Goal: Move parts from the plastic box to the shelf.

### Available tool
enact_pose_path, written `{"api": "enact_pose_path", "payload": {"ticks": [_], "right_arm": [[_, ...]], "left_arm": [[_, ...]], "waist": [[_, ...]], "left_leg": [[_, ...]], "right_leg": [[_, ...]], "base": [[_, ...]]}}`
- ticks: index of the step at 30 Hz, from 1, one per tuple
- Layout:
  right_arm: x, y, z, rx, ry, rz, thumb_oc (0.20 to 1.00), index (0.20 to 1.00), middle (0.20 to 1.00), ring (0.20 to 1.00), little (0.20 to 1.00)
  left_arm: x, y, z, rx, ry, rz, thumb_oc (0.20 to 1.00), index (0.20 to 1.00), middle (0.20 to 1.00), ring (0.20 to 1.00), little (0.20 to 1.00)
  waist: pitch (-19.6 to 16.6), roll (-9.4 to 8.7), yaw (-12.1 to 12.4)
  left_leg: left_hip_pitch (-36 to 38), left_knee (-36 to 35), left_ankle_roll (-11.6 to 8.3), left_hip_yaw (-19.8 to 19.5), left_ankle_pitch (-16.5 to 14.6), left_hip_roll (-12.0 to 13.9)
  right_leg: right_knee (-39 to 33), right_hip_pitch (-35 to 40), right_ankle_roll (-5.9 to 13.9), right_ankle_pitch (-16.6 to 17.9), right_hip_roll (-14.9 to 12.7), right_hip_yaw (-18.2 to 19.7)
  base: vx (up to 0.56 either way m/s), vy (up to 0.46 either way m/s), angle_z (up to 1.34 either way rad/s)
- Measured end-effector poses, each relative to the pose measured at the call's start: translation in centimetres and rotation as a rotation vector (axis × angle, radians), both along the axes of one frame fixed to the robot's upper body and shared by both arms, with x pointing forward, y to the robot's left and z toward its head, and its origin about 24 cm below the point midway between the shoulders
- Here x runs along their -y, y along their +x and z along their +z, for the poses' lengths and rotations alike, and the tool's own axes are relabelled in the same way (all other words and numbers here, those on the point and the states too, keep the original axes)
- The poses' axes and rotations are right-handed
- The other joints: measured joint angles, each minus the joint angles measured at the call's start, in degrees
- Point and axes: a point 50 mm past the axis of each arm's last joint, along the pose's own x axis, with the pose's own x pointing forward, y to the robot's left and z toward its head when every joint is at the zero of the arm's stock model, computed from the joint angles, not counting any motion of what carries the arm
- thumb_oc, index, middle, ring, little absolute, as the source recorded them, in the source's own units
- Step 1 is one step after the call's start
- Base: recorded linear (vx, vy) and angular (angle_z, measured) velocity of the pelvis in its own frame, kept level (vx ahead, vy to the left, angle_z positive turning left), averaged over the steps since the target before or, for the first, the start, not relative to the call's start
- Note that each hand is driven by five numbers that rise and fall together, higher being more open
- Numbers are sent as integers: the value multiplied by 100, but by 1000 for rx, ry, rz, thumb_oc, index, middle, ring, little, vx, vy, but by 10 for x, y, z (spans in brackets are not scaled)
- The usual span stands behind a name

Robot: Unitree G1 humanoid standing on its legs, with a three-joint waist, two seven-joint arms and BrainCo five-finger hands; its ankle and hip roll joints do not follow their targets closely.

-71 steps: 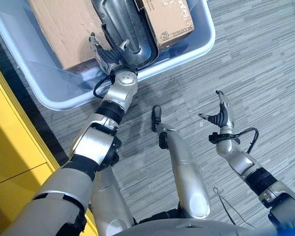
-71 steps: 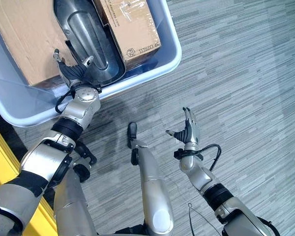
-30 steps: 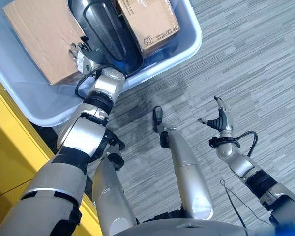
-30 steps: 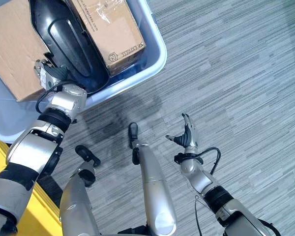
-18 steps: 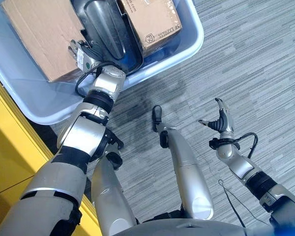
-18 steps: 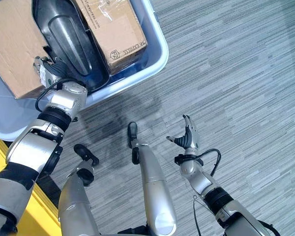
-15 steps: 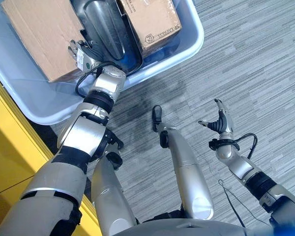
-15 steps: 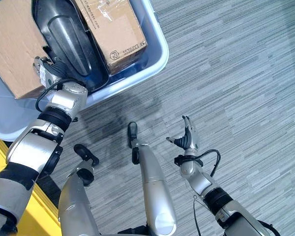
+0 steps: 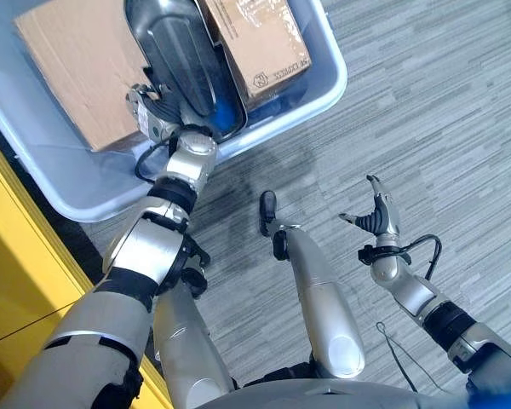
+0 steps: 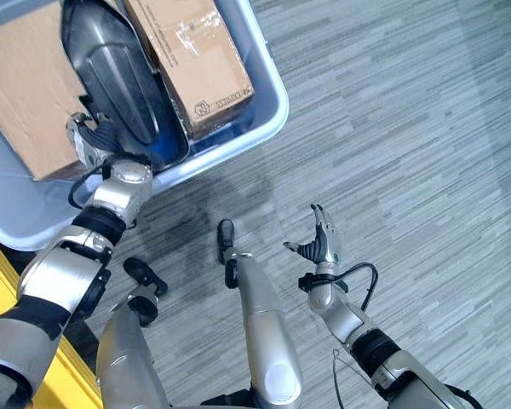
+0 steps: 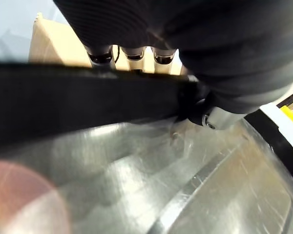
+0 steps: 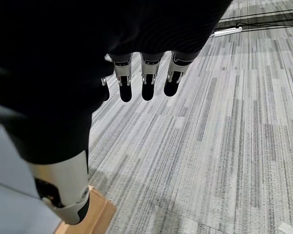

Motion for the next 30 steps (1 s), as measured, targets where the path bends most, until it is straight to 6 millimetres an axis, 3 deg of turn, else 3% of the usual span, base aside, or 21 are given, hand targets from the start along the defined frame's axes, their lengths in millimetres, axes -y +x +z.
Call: {"api": "enact_pose_path", "payload": {"ticks": [1,3,6,14,20,28,30], "right_arm": [[-2,-1,-1,-3,1,7,1000,1000,1000,1000,1000],[-6,-1,-2,0,13,18,1000,1000,1000,1000,1000],[-7,-3,-5,-4,-27,35,1000,1000,1000,1000,1000],[-5,-13,-16,-39,-64,45,1000,1000,1000,1000,1000],[-6,-16,-20,-55,-91,71,1000,1000,1000,1000,1000],[-1,-30,-32,-101,-101,72,1000,1000,1000,1000,1000],[0,-30,-32,-101,-111,75,1000,1000,1000,1000,1000]], "left_arm": [[-1,-2,-6,-3,-27,-2,200,200,200,200,200],[-11,-12,-36,-92,-97,47,200,200,200,200,200],[-13,-19,-56,-139,-123,66,200,200,200,200,200],[-32,-31,-74,-165,-187,123,200,200,200,200,200],[-37,-33,-70,-98,-206,169,200,200,200,200,200],[-31,-28,-36,113,-173,126,200,200,200,200,200],[-30,-29,-36,139,-178,116,200,200,200,200,200]], "waist": [[15,-26,49],[33,-69,86],[29,-73,243],[69,-33,221],[147,-9,269],[215,40,379],[214,54,382]], "left_leg": [[161,9,17,10,-39,-18],[609,-30,21,42,-81,-63],[883,-56,58,57,-105,-88],[1459,-98,-38,54,-53,69],[1753,-153,-110,58,-21,176],[2243,-513,-339,72,273,325],[2349,-594,-396,81,328,329]], "right_leg": [[24,178,-13,-10,-57,-36],[-1,645,-12,-54,-124,-69],[15,902,6,-104,-153,-81],[-25,1505,-96,-193,-21,-192],[-5,1763,-129,-294,89,-211],[-25,2146,-335,-457,292,-360],[-25,2213,-360,-476,315,-373]], "base": [[5,125,9],[31,110,14],[37,74,9],[17,70,-1],[1,27,-3],[7,25,2],[16,46,0]]}}
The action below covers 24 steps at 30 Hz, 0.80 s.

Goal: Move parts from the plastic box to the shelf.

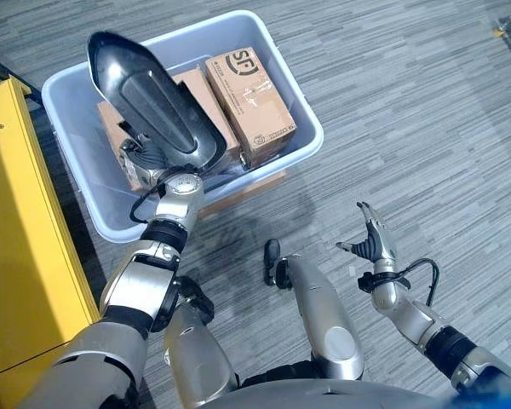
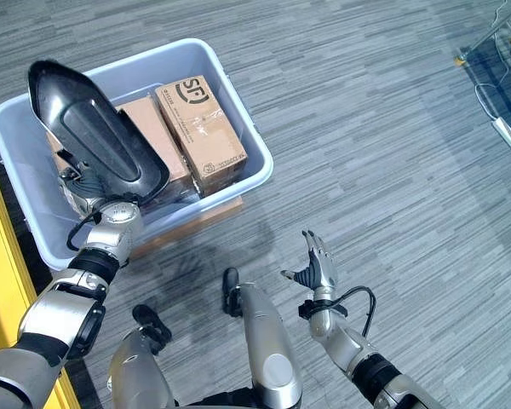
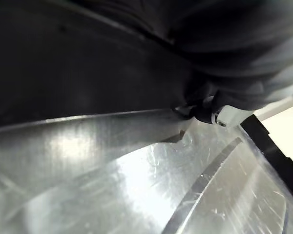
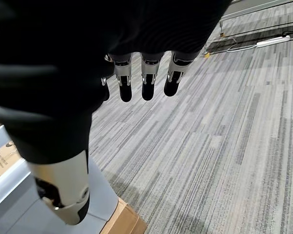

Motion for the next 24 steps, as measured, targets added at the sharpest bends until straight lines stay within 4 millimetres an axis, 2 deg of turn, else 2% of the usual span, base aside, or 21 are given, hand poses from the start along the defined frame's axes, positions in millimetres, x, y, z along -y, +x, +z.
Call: {"api": "enact_pose_path", "payload": {"ticks": [2,6,12,17,20,24], "right_arm": [[6,-1,2,7,-38,9,1000,1000,1000,1000,1000],[16,2,9,29,-57,5,1000,1000,1000,1000,1000],[16,4,10,23,-92,43,1000,1000,1000,1000,1000],[15,-2,5,-4,-118,79,1000,1000,1000,1000,1000],[14,-2,4,-18,-118,89,1000,1000,1000,1000,1000],[11,-1,5,-21,-144,131,1000,1000,1000,1000,1000]], "left_arm": [[0,-8,-12,11,-1,-13,200,200,200,200,200],[1,-15,-21,23,-15,-26,200,200,200,200,200],[-3,-26,-33,37,-28,-37,200,200,200,200,200],[-3,-38,-45,54,-40,-87,200,200,200,200,200],[7,-45,-48,86,-66,-143,200,200,200,200,200],[12,-62,-62,78,-96,-175,200,200,200,200,200]], "waist": [[-31,81,6],[-147,318,170],[-434,611,392],[-687,587,521],[-690,587,610],[-699,604,863]], "left_leg": [[307,-150,-35,9,52,11],[454,-289,-52,22,127,-1],[662,-525,-27,10,288,-63],[788,-718,-2,-19,424,-150],[827,-829,16,-47,550,-179],[955,-1026,84,-58,745,-224]], "right_leg": [[-71,291,-42,-30,59,-27],[-117,412,-60,-55,79,-45],[-203,624,-22,-121,62,-122],[-200,716,-77,-193,47,-191],[-200,788,-84,-214,12,-290],[-196,894,-158,-304,-46,-343]], "base": [[0,51,2],[1,50,2],[-1,46,8],[-15,3,6],[-12,-3,19],[-11,22,13]]}}
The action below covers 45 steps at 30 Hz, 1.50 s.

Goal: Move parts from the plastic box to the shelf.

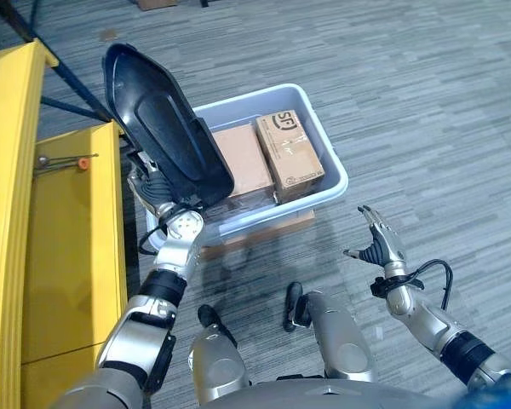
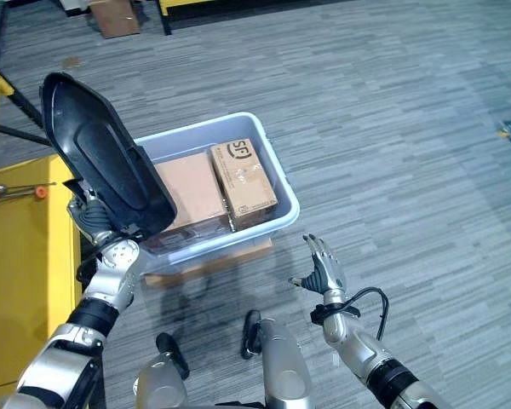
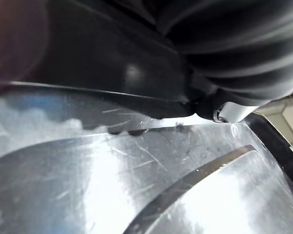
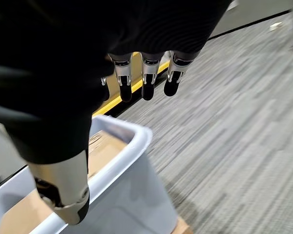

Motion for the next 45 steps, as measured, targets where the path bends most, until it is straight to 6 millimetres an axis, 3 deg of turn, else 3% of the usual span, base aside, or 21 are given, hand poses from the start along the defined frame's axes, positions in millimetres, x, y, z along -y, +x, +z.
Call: {"api": "enact_pose_path", "payload": {"ticks": [2,3,5,6,7,8,10,14,15,16,17,19,23,24,30,32,35,42,45], "right_arm": [[-2,0,1,-8,5,15,1000,1000,1000,1000,1000],[-1,-1,0,-21,7,17,1000,1000,1000,1000,1000],[5,-9,-3,-36,22,-12,1000,1000,1000,1000,1000],[12,-15,-8,-61,25,-41,1000,1000,1000,1000,1000],[14,-19,-10,-76,20,-43,1000,1000,1000,1000,1000],[16,-19,-9,-79,13,-36,1000,1000,1000,1000,1000],[14,-16,-5,-71,18,-19,1000,1000,1000,1000,1000],[9,-6,8,-18,50,2,1000,1000,1000,1000,1000],[9,-4,9,-17,54,-2,1000,1000,1000,1000,1000],[11,-3,9,-15,70,-28,1000,1000,1000,1000,1000],[17,-9,5,-38,76,-49,1000,1000,1000,1000,1000],[16,-14,0,-61,76,-44,1000,1000,1000,1000,1000],[7,-11,1,-72,108,-6,1000,1000,1000,1000,1000],[5,-11,0,-78,113,0,1000,1000,1000,1000,1000],[-9,-14,-4,-138,128,97,1000,1000,1000,1000,1000],[-12,-15,-5,-150,127,119,1000,1000,1000,1000,1000],[-18,-21,-8,-209,143,168,1000,1000,1000,1000,1000],[-27,-19,0,-223,200,221,1000,1000,1000,1000,1000],[-29,-19,-1,-258,267,220,1000,1000,1000,1000,1000]], "left_arm": [[-1,-10,-7,-12,-6,-29,200,200,200,200,200],[2,-14,-12,-26,-7,-64,200,200,200,200,200],[10,-12,-15,-40,-2,-138,200,200,200,200,200],[15,-10,-16,-50,-2,-185,200,200,200,200,200],[16,-10,-16,-53,0,-203,200,200,200,200,200],[17,-9,-14,-48,0,-217,200,200,200,200,200],[17,-7,-5,-27,23,-252,200,200,200,200,200],[18,-4,8,-1,66,-313,200,200,200,200,200],[20,-4,8,-1,68,-331,200,200,200,200,200],[23,-7,2,-28,62,-357,200,200,200,200,200],[30,-10,-7,-69,52,-393,200,200,200,200,200],[35,-18,-17,-99,41,-426,200,200,200,200,200],[30,-22,-24,-157,59,-424,200,200,200,200,200],[28,-22,-24,-162,64,-427,200,200,200,200,200],[18,-30,-30,-211,83,-429,200,200,200,200,200],[14,-39,-33,-238,113,-438,200,200,200,200,200],[10,-57,-43,-283,108,-470,200,200,200,200,200],[8,-76,-56,-339,107,-510,200,200,200,200,200],[5,-85,-65,-380,90,-551,200,200,200,200,200]], "waist": [[-8,17,76],[-10,19,72],[-19,6,56],[-24,1,2],[-34,16,-15],[-47,41,-2],[-63,48,83],[-376,84,228],[-384,81,290],[-415,116,276],[-579,170,186],[-986,296,300],[-1029,294,386],[-1036,276,375],[-1047,306,737],[-1055,320,736],[-1057,365,955],[-1052,369,1186],[-1053,385,1278]], "left_leg": [[15,-123,4,25,34,-5],[39,-173,36,231,28,64],[112,44,126,1160,3,380],[330,448,194,1778,-38,440],[514,553,319,1729,208,277],[611,433,263,1578,159,117],[530,384,360,1411,275,21],[401,-14,473,1313,571,-181],[379,260,441,1304,372,-159],[424,652,413,1310,-107,-261],[497,622,458,1297,-390,-562],[584,272,504,1240,-642,-760],[617,39,763,1064,-812,-991],[594,-17,804,1022,-840,-1053],[379,-92,831,886,-907,-1131],[312,-149,826,816,-910,-1152],[200,-344,803,549,-764,-1290],[58,-503,882,295,-573,-1421],[204,-739,893,160,-511,-1573]], "right_leg": [[-3,51,-22,-32,-56,-117],[-13,125,-94,-57,-163,-310],[-138,277,-244,-61,-441,-770],[-424,495,-136,58,-655,-1063],[-530,610,50,126,-716,-1128],[-542,658,114,138,-790,-1199],[-647,787,304,246,-850,-1299],[-947,996,352,255,-955,-1736],[-973,1124,382,290,-1007,-1858],[-1133,1417,469,342,-1063,-2094],[-1299,1690,575,403,-1108,-2313],[-1271,1662,635,411,-1027,-2286],[-1144,1653,689,473,-1104,-2093],[-1146,1610,791,422,-1117,-1943],[-988,1423,912,385,-1154,-1849],[-937,1376,925,374,-1168,-1861],[-926,1349,956,382,-1185,-1907],[-1019,1381,991,399,-1203,-2106],[-1260,1645,1054,582,-1227,-2316]], "base": [[-18,6,34],[-53,-46,81],[-56,-47,127],[-15,-35,142],[-10,-25,119],[6,-24,65],[-1,6,52],[-29,165,55],[-18,340,60],[-16,218,86],[-30,192,93],[-60,252,57],[-78,198,32],[-97,164,32],[-113,145,16],[-159,180,30],[-207,179,43],[-126,132,27],[-90,221,25]]}}
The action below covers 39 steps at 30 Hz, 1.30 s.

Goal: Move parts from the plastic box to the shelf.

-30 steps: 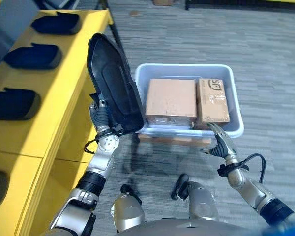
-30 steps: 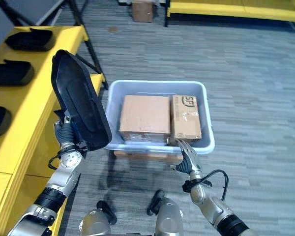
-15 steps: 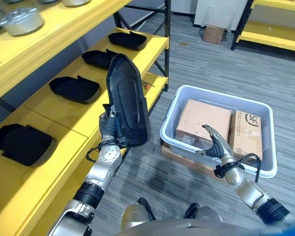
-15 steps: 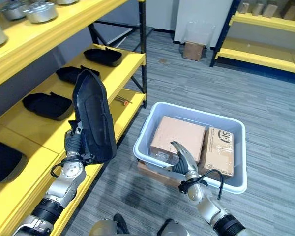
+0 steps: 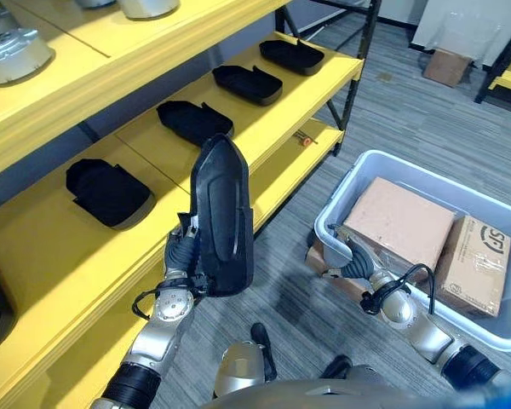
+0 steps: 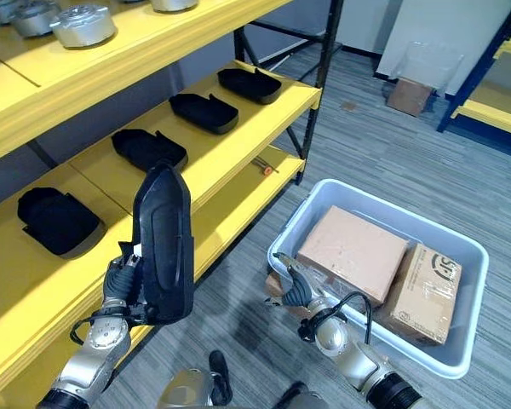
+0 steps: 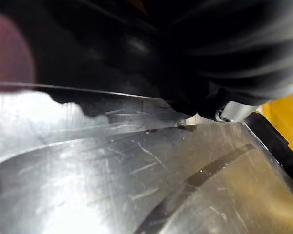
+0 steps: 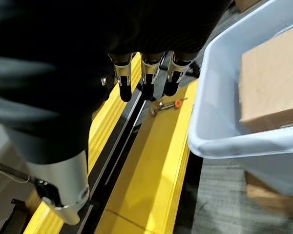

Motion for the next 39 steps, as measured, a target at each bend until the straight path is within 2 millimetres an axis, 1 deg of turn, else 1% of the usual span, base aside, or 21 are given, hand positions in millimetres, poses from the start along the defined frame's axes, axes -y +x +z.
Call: {"api": "enact_pose_path", "payload": {"ticks": [2,4,5,6,7,9,11,13,17,19,20,25,30,31,32,33,34,35,36,38,39], "right_arm": [[-1,1,1,-6,27,-6,1000,1000,1000,1000,1000],[1,1,6,10,46,-18,1000,1000,1000,1000,1000],[6,1,8,19,54,-47,1000,1000,1000,1000,1000],[11,-2,7,14,61,-70,1000,1000,1000,1000,1000],[10,-3,7,10,73,-70,1000,1000,1000,1000,1000],[13,-3,10,26,93,-82,1000,1000,1000,1000,1000],[21,-8,6,4,113,-114,1000,1000,1000,1000,1000],[29,-16,-6,-62,121,-138,1000,1000,1000,1000,1000],[37,-23,-26,-132,116,-197,1000,1000,1000,1000,1000],[37,-23,-25,-126,119,-195,1000,1000,1000,1000,1000],[35,-16,-19,-93,123,-186,1000,1000,1000,1000,1000],[38,-14,-15,-61,88,-164,1000,1000,1000,1000,1000],[39,-17,-17,-64,79,-171,1000,1000,1000,1000,1000],[42,-24,-21,-75,74,-198,1000,1000,1000,1000,1000],[43,-28,-25,-91,73,-207,1000,1000,1000,1000,1000],[44,-28,-24,-87,69,-210,1000,1000,1000,1000,1000],[50,-26,-22,-78,45,-209,1000,1000,1000,1000,1000],[52,-22,-21,-67,43,-224,1000,1000,1000,1000,1000],[49,-18,-19,-54,50,-223,1000,1000,1000,1000,1000],[46,-12,-14,-30,60,-218,1000,1000,1000,1000,1000],[47,-12,-14,-29,58,-218,1000,1000,1000,1000,1000]], "left_arm": [[0,-1,-2,-13,-6,-25,200,200,200,200,200],[2,4,2,3,-9,-57,200,200,200,200,200],[7,11,6,21,-19,-91,200,200,200,200,200],[10,14,10,35,-19,-124,200,200,200,200,200],[6,15,15,54,2,-137,200,200,200,200,200],[-3,16,19,55,34,-143,200,200,200,200,200],[-6,14,18,44,48,-152,200,200,200,200,200],[-2,3,6,-2,32,-169,200,200,200,200,200],[16,-16,-13,-75,-22,-240,200,200,200,200,200],[23,-17,-15,-84,-16,-287,200,200,200,200,200],[23,-17,-15,-82,-9,-297,200,200,200,200,200],[16,-21,-16,-91,-16,-266,200,200,200,200,200],[17,-18,-15,-86,-23,-265,200,200,200,200,200],[19,-7,-10,-70,-15,-290,200,200,200,200,200],[21,1,-5,-49,-11,-302,200,200,200,200,200],[23,7,-1,-29,-25,-302,200,200,200,200,200],[29,8,-4,-32,-48,-305,200,200,200,200,200],[32,8,-5,-38,-49,-305,200,200,200,200,200],[32,9,-5,-37,-49,-303,200,200,200,200,200],[31,8,-6,-40,-51,-296,200,200,200,200,200],[30,7,-6,-41,-48,-292,200,200,200,200,200]], "waist": [[-4,9,14],[-6,6,-114],[19,77,-275],[12,140,-439],[12,125,-430],[11,130,-486],[1,96,-620],[-126,-10,-638],[-192,57,-626],[-203,72,-625],[-256,157,-590],[-404,403,-584],[-422,455,-636],[-373,361,-900],[-293,181,-1026],[-203,30,-1102],[-213,139,-1111],[-185,192,-1228],[-170,171,-1273],[-150,193,-1205],[-137,178,-1197]], "left_leg": [[93,-145,13,-197,-36,-141],[32,-183,88,-534,-74,-293],[40,-278,225,-1017,16,-468],[170,-450,350,-1335,166,-512],[312,-671,378,-1600,270,-592],[323,-779,392,-1941,350,-623],[329,-862,385,-2258,381,-644],[380,-924,321,-2471,341,-720],[399,-939,54,-2869,448,-659],[351,-937,7,-3041,469,-634],[305,-910,-74,-3117,499,-604],[240,-826,-185,-3108,443,-576],[94,-691,-260,-2963,400,-552],[-2,-666,-567,-1994,-78,-402],[38,-467,-498,-977,-383,-224],[-25,45,-399,-611,-328,-122],[-86,733,-430,-628,372,14],[-126,795,-421,-768,348,-10],[-129,699,-385,-810,408,-57],[-65,357,-290,-838,673,-114],[21,135,-334,-915,866,-153]], "right_leg": [[-83,201,117,40,-17,-72],[4,291,187,18,-85,373],[407,268,184,26,-185,838],[770,127,344,-99,-211,1404],[582,36,651,-316,-63,2062],[139,-193,609,-289,351,2697],[-263,-367,433,-156,791,2918],[-589,-330,16,246,1069,3019],[-1119,144,5,292,1342,3003],[-1148,177,-85,248,1374,2918],[-1281,227,-113,252,1420,2773],[-1460,411,-135,174,1484,2535],[-1306,369,-206,91,1489,2371],[-1390,483,-326,137,1318,1935],[-1427,584,-385,154,1101,1657],[-1199,529,-404,38,856,1589],[-685,336,-266,-289,790,1672],[-356,169,-254,-442,736,1807],[-354,127,-286,-460,665,1924],[-353,84,-316,-384,679,1936],[-388,87,-346,-365,638,1896]], "base": [[33,120,47],[77,86,107],[83,56,180],[14,28,188],[39,15,146],[73,-30,112],[109,-40,115],[148,-55,76],[99,-71,50],[129,-99,54],[123,-73,44],[59,-62,26],[2,-32,25],[13,-30,130],[-42,-63,143],[-46,-70,80],[-38,-33,52],[-25,-5,39],[-13,8,22],[-9,58,-3],[-10,107,-1]]}}
